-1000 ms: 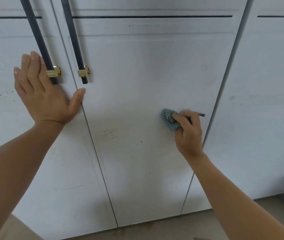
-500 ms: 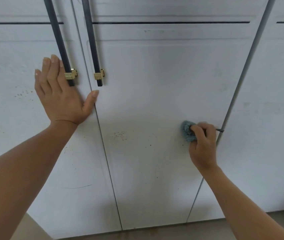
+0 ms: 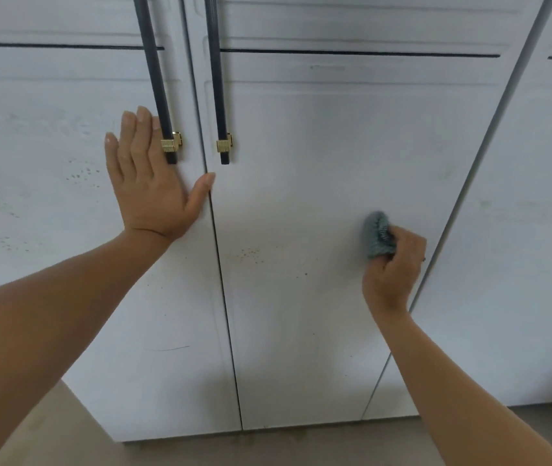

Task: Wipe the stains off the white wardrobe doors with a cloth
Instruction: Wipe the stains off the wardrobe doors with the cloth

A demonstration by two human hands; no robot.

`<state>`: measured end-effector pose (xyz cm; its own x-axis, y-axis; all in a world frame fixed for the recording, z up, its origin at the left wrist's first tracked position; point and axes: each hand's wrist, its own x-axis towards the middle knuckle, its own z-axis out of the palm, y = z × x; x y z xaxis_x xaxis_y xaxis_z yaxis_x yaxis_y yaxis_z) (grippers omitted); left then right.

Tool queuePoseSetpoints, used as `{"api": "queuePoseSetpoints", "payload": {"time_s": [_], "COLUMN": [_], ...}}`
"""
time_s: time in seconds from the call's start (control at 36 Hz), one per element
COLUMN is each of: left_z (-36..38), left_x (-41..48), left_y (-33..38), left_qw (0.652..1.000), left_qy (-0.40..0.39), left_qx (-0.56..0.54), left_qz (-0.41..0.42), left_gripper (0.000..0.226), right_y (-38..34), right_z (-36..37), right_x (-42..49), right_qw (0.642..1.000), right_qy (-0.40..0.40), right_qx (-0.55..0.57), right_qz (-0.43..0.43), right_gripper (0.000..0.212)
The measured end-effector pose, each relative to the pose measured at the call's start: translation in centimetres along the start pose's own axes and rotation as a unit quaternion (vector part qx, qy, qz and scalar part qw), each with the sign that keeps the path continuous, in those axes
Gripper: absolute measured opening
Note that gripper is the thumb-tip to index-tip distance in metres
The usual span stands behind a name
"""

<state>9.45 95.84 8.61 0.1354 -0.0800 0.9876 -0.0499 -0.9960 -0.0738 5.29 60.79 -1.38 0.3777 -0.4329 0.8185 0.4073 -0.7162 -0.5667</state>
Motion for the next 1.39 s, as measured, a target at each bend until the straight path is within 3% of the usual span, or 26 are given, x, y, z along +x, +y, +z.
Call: {"api": "queuePoseSetpoints", "payload": {"time_s": [0.11,0.25,0.39,0.53,0.58,0.69,0.75,0.81,0.92,0.97,1.08,1.14,1.22,1.31,1.39], "left_z": [-1.5,-1.2,1.5,2.7,2.7,2.9,2.7,2.8,3.0,3.1,3.0,2.9,2.8,2.8,2.8], "left_x": [-2.4,-7.3,-8.4,-8.8,-8.8,-8.8,-8.7,-8.7,-8.7,-8.8,-8.6,-8.6,-8.6,-8.6,-8.5], "left_y": [-1.5,-3.2,-2.7,-2.8,-2.7,-2.6,-2.5,-2.4,-2.4,-2.5,-2.4,-2.4,-2.4,-2.4,-2.3], "left_qw": [0.997,0.992,0.996,0.997,0.997,0.997,0.997,0.997,0.997,0.997,0.996,0.995,0.995,0.996,0.996], "left_qy": [-0.039,-0.059,-0.029,0.000,-0.001,-0.013,-0.012,-0.011,-0.010,-0.010,-0.004,-0.006,-0.009,-0.010,-0.007], "left_qx": [0.009,0.057,0.054,0.050,0.049,0.049,0.053,0.053,0.055,0.058,0.065,0.067,0.066,0.064,0.062], "left_qz": [0.059,0.095,0.072,0.063,0.059,0.054,0.050,0.052,0.053,0.058,0.069,0.069,0.068,0.067,0.066], "left_gripper": [0.092,0.094,0.096,0.092,0.093,0.094,0.093,0.093,0.093,0.092,0.089,0.088,0.088,0.088,0.086], "right_y": [-0.8,-2.0,-1.6,1.5,1.8,0.3,-0.4,0.0,2.1,2.5,1.8,1.4,1.7,2.3,2.2], "right_z": [-0.3,1.7,4.1,3.5,3.0,3.9,4.6,5.1,4.9,4.5,4.5,5.0,5.4,5.1,4.6], "right_x": [2.0,0.7,-2.9,-4.2,-3.3,-1.9,-2.6,-4.2,-6.2,-5.4,-3.6,-4.1,-6.3,-7.4,-5.9], "right_qw": [0.994,0.992,0.999,0.966,0.966,0.992,0.992,0.986,0.939,0.947,0.984,0.984,0.976,0.961,0.972], "right_qy": [0.058,0.079,0.035,-0.076,-0.067,0.041,0.054,0.013,-0.099,-0.083,0.036,0.056,-0.003,-0.070,-0.054], "right_qx": [0.014,0.010,-0.020,-0.064,-0.042,0.025,0.031,0.021,-0.035,-0.014,0.033,0.026,0.005,-0.018,0.005], "right_qz": [0.090,0.101,-0.014,-0.240,-0.247,-0.112,-0.106,-0.167,-0.328,-0.310,-0.174,-0.165,-0.219,-0.266,-0.230], "right_gripper": [0.041,0.041,0.039,0.040,0.041,0.040,0.041,0.043,0.033,0.028,0.037,0.040,0.031,0.040,0.041]}}
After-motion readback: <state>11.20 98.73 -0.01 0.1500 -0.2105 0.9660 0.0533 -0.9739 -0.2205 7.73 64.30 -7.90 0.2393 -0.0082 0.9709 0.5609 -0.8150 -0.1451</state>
